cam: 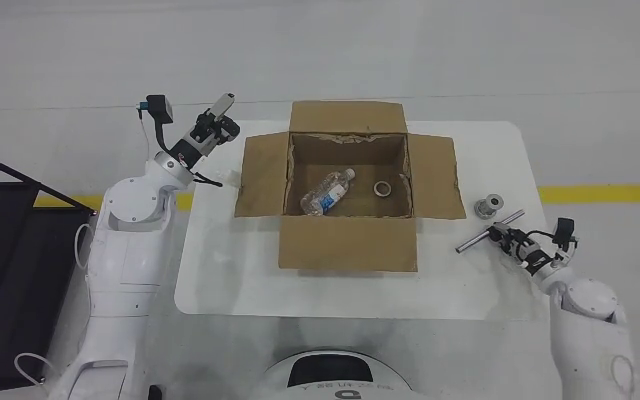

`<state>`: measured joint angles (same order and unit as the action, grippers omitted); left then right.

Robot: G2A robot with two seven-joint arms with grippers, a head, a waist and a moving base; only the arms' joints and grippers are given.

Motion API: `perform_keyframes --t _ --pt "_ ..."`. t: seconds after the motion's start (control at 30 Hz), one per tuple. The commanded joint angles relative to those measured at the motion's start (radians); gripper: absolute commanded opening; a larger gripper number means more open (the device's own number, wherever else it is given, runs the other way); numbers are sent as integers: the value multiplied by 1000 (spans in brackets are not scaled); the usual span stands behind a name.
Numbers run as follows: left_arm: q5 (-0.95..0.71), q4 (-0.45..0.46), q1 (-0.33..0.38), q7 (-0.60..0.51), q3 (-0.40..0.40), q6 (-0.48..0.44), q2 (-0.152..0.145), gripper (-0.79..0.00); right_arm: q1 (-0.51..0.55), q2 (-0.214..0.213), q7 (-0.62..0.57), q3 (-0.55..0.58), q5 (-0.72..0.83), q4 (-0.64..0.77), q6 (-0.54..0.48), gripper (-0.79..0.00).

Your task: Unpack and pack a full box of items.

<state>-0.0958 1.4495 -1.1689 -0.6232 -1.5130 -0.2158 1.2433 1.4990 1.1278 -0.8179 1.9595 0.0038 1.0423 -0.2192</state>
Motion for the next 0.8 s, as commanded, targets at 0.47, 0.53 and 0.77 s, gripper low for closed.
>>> perform_keyframes --t 0.47,0.53,0.77 --pt "-1 0 0 0 0 0 0 0 -41 -13 26 -29 -6 -37 57 -779" --pt "-1 0 0 0 0 0 0 0 -45 -15 34 -34 -9 -40 64 -757" --pt "-1 0 0 0 0 0 0 0 -46 -19 41 -45 -12 -35 71 -674"
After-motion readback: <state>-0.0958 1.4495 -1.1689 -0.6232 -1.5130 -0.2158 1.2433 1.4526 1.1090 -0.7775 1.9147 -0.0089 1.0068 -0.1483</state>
